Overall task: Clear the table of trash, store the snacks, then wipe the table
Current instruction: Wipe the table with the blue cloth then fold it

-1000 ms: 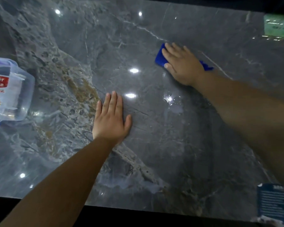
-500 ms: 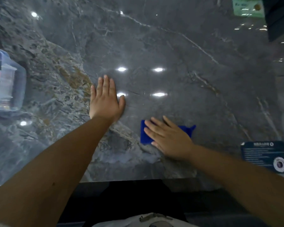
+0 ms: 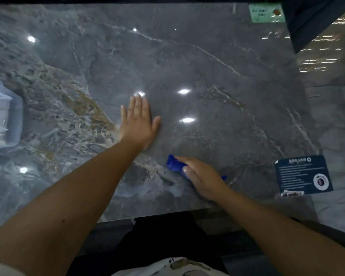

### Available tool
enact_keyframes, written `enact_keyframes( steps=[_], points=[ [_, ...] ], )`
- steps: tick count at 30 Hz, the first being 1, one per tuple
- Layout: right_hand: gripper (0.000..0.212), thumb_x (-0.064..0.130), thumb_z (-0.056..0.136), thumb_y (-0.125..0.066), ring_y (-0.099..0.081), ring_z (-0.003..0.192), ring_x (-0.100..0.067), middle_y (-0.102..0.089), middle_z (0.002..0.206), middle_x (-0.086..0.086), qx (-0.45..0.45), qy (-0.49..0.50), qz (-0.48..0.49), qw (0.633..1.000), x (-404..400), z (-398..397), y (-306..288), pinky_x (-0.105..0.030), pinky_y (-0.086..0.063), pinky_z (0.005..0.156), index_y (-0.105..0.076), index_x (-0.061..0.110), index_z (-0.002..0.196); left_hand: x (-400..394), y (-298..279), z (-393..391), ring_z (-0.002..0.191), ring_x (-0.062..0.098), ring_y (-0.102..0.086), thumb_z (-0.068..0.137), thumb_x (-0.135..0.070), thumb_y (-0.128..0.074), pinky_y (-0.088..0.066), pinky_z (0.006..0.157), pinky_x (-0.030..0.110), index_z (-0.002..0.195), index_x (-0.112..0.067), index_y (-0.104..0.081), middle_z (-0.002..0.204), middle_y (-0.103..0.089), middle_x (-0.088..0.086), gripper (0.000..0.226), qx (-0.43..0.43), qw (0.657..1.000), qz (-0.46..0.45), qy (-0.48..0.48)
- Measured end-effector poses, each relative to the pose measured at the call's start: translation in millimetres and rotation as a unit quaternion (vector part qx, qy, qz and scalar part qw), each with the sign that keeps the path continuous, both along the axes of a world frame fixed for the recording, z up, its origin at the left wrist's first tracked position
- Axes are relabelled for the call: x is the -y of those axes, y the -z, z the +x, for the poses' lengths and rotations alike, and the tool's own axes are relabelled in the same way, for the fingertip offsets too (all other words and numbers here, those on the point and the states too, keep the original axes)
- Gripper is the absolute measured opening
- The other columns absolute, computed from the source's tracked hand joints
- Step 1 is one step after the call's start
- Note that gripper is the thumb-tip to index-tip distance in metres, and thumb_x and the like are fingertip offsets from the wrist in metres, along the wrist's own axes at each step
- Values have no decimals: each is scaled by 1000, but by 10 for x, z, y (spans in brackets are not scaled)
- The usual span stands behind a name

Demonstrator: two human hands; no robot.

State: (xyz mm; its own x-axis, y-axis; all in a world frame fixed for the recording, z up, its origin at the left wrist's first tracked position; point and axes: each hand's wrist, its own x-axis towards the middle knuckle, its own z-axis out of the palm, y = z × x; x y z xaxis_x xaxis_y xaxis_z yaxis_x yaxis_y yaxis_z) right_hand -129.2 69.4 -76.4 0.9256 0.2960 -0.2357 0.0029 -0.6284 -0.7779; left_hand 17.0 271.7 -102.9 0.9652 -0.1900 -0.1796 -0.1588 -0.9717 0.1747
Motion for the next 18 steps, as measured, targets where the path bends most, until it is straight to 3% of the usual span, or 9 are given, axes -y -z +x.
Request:
enact_keyframes(
  steps=[2,5,7,9,13,16,18],
  points=[
    [22,20,100,-43,-58,96,-5,-67,103,5,-95,119,94,984,129,133,-83,-13,-41,88,-64,21,106,240,27,50,148,27,3,94,-57,-15,3,118,49,151,-6,-10,161,-4,15,77,-8,1000,-12,15],
    [25,17,100,-43,-59,78,3,-68,84,12,-155,277,236,918,418,464,-149,-19,-45,77,-65,22,88,476,117,96,148,27,3,94,-57,-15,3,118,49,152,-7,-10,161,-4,13,76,-17,1000,-5,12],
    [31,18,99,-44,-60,75,0,-69,79,13,-146,320,294,889,654,762,-183,-26,-47,75,-68,23,81,507,182,78,148,28,3,94,-57,-14,2,118,49,151,-7,-11,161,-6,14,76,-1,1000,14,7],
    [31,21,97,-45,-57,77,-5,-66,78,12,-110,332,299,888,925,1151,-253,-29,-47,77,-67,24,77,507,219,71,148,28,2,94,-58,-12,2,118,49,151,-6,-12,160,-8,14,77,13,1000,27,2],
    [32,20,101,-39,-45,61,8,-50,71,9,6,293,98,951,1370,2160,-413,-15,-38,64,-48,24,70,523,185,69,148,28,2,94,-56,-13,0,118,48,151,-6,-12,160,-8,14,76,10,999,39,9],
    [30,32,101,-34,-49,81,-13,-54,87,-7,67,202,-74,974,1542,2940,-308,-30,-36,75,-56,15,89,534,173,60,148,27,1,94,-55,-16,1,119,46,151,-6,-14,160,-9,14,76,10,999,39,4],
    [37,33,101,-33,-53,93,-20,-60,103,-17,99,153,-120,976,1508,3308,-183,-35,-37,83,-58,8,108,526,186,59,148,27,0,94,-55,-19,1,119,46,151,-6,-15,160,-10,14,75,17,999,40,3]
  ],
)
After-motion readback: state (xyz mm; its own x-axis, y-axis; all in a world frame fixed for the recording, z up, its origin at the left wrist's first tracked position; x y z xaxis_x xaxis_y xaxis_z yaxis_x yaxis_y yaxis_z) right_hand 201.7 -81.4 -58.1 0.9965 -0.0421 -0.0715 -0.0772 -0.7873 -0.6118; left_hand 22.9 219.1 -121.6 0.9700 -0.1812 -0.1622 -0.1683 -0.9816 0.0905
